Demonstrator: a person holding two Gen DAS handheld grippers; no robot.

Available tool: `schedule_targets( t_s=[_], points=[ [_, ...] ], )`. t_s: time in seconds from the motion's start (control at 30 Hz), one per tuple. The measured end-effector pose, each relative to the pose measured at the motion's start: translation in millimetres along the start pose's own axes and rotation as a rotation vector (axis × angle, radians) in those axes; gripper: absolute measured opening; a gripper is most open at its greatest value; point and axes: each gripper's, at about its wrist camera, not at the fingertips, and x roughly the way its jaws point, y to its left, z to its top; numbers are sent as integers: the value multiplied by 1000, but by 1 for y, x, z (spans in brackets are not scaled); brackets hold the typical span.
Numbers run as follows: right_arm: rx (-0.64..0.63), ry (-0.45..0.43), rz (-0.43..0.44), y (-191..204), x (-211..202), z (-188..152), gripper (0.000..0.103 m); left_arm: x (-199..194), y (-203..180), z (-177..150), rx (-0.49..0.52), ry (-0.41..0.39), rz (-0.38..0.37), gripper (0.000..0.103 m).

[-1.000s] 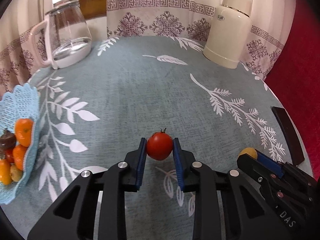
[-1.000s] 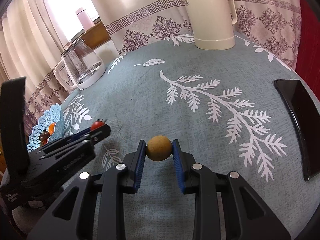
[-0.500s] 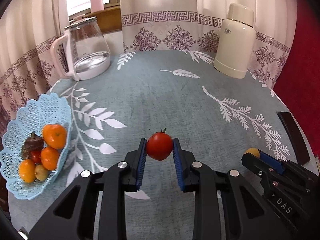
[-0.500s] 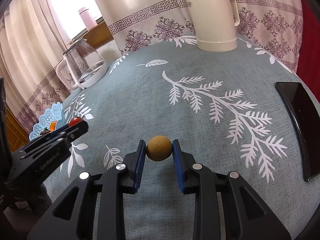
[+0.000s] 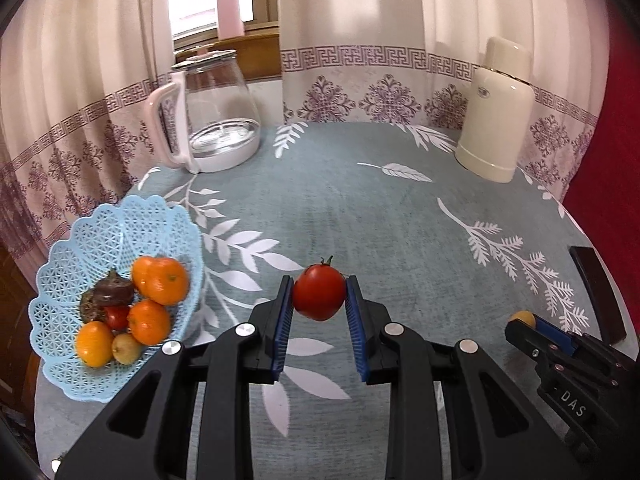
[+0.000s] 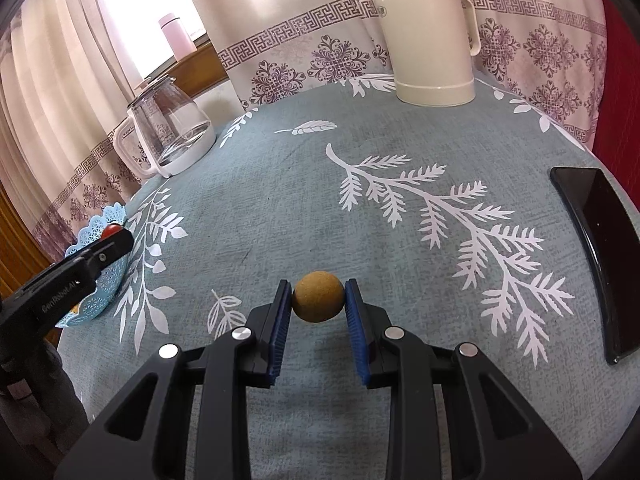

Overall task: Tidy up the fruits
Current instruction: 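Carry the cherry tomato into the blue basket with the left tool and open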

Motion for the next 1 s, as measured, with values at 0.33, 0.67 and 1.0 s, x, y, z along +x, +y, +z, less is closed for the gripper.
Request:
schedule_targets(
  t_s=[0.33,0.67,1.0],
  points=[
    [0,0,0,0,0,0,28,-6,14,2,-27,-16,25,27],
    [1,-1,1,1,0,0,28,-13,29,4,-50,-31,53,27],
    [-1,0,1,1,-1,0,28,-19,81,-2,-135,-26,146,27]
  ],
)
